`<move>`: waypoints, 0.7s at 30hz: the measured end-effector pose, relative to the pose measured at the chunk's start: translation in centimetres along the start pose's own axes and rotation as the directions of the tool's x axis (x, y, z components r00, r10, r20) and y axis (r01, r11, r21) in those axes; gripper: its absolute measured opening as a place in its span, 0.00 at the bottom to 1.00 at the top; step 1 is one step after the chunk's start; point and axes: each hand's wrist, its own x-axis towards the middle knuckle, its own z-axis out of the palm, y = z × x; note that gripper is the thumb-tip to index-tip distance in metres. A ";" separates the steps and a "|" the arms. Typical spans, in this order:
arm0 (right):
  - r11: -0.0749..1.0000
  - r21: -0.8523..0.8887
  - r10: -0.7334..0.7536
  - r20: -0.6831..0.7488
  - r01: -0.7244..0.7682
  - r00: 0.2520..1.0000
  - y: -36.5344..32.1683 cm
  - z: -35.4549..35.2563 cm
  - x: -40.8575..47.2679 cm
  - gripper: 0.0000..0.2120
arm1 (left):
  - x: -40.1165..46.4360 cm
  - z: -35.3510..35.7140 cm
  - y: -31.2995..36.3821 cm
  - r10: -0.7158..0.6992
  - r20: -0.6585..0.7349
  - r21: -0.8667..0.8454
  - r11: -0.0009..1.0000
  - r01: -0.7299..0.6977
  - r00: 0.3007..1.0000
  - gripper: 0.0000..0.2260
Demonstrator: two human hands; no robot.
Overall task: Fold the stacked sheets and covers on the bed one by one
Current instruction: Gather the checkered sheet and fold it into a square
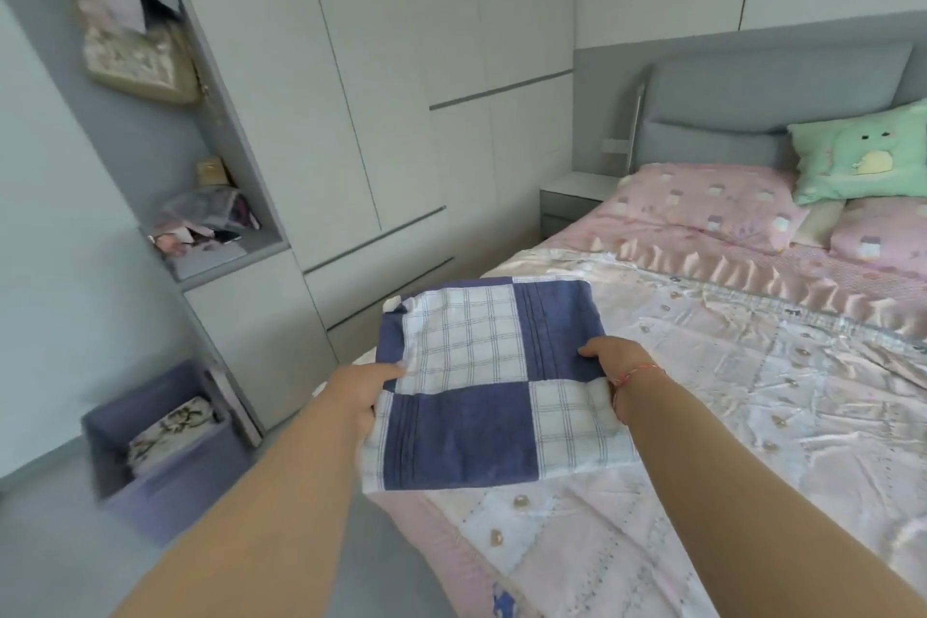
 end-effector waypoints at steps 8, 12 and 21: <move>0.997 -0.069 -0.013 0.163 0.024 0.987 -0.5 18.9 -4.9 0.16 | 0.6 -19.5 -1.0 0.004 -0.156 -0.084 0.996 -0.018 0.988 0.10; 0.993 -0.113 -0.012 0.227 0.039 0.974 0.3 27.3 -5.7 0.16 | 1.3 -27.8 -2.0 -0.025 -0.243 -0.078 0.997 0.006 0.970 0.13; 0.984 -0.164 0.010 0.401 0.062 0.916 -0.8 43.9 -3.3 0.10 | 4.9 -40.1 -3.3 -0.055 -0.464 -0.155 0.988 -0.020 0.884 0.15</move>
